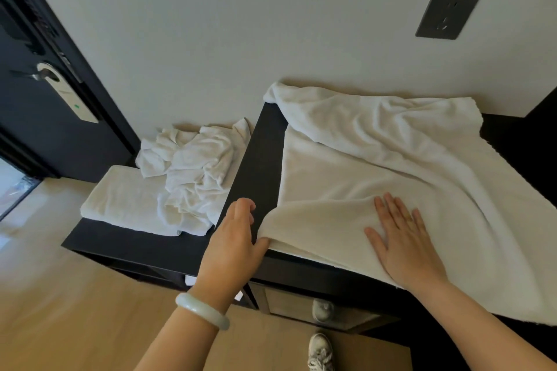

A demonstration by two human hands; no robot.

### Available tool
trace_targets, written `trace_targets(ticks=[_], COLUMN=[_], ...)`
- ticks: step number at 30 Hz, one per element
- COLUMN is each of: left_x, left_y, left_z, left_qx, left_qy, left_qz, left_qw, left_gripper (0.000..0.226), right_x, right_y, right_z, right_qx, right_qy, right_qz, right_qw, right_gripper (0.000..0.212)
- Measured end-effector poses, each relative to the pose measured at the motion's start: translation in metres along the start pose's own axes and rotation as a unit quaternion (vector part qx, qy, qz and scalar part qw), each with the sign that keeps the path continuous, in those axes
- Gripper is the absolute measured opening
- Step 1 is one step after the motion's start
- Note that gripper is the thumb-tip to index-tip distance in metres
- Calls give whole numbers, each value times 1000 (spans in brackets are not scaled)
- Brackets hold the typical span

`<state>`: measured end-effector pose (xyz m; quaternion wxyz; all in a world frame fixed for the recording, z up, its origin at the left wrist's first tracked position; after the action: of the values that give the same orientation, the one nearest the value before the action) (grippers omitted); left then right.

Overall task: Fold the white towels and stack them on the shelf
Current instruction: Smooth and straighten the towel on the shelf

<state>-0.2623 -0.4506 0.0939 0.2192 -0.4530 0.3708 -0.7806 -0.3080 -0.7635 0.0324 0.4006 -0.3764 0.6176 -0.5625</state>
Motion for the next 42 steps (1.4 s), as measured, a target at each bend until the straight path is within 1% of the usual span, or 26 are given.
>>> trace_targets(ticks=[1,2,4,6,8,10,11,12,15,16,18,20,22,23,25,27,29,30,32,33,34,36,38,39,40,42], left_x=[-3,-7,-8,-5,-2,-7,-10,-14,-23,-23,-16,-7,-8,-14,-34,-48,-55,-55,-41,-28,-14,10,10,-2,-20,-55], left_y=[-2,0,11,18,19,15,11,7,7,12,27,40,43,38,23,11,14,17,20,24,32,61,79,73,61,28], left_z=[-8,-15,-26,-33,-38,-42,-40,-33,7,24,55,74,81,82,82,76,65,60,54,51,47,30,9,4,1,-8], left_qx=[3,3,1,-5,-45,-107,-121,-116,-41,-46,-108,-165,-213,-215,-169,-125,-126,-126,-104,-92,-98,-167,-241,-245,-236,-214], left_qy=[-20,-56,-128,-167,-173,-190,-204,-222,-311,-329,-326,-302,-275,-270,-260,-228,-198,-175,-100,-55,-16,66,102,90,48,-79], left_qz=[-26,-91,-273,-374,-400,-409,-410,-414,-430,-394,-307,-299,-297,-291,-268,-207,-143,-87,73,132,160,166,201,227,245,238], left_qw=[999,994,953,912,899,886,881,875,847,857,888,890,889,892,912,943,962,973,987,985,982,970,944,938,939,944], left_gripper=[40,32,28,29,25,32,33,31,10,11,25,28,20,18,18,17,20,26,46,52,57,65,66,65,64,65], right_x=[-1,-1,0,-1,-3,-4,-4,-3,-3,-3,-4,-5,-5,-7,-17,-36,-53,-59,-63,-64,-64,-65,-61,-54,-44,-23], right_y=[0,0,-1,-4,-6,-6,-5,-4,-1,-1,0,1,1,1,2,2,4,4,-2,-8,-13,-15,-5,-1,2,3], right_z=[0,0,-1,-4,-10,-15,-16,-16,-14,-14,-15,-16,-20,-23,-31,-43,-53,-55,-51,-46,-39,-28,-22,-20,-17,-12], right_qx=[-1,-4,-15,-23,-25,-23,-22,-21,-22,-23,-23,-19,-17,-21,-36,-49,-52,-58,-76,-73,-56,-27,-33,-34,-30,-20], right_qy=[2,5,7,-6,-28,-44,-47,-47,-42,-41,-44,-50,-58,-65,-82,-95,-89,-82,-49,-30,-18,-15,-31,-35,-26,21], right_qz=[-2,-4,0,13,35,45,39,29,8,5,-1,-2,-8,-13,-7,1,-9,-3,76,125,152,120,51,26,11,3], right_qw=[1000,1000,1000,1000,999,998,998,998,999,999,999,999,998,998,996,994,995,995,993,989,987,992,998,998,999,1000], right_gripper=[77,75,74,74,77,79,79,79,83,84,85,83,79,76,72,70,70,71,76,77,73,64,66,69,72,78])
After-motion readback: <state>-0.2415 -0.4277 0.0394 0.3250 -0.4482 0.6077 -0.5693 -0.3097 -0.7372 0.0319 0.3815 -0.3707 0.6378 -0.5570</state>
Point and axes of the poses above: each hand's wrist, its own z-axis towards the middle knuckle, its own y-axis out of the palm, x = y × z, the point moved 6 cm from there along z, towards the middle knuckle, and after that the axes turned 14 degrees about y, right-handed, at the moved point
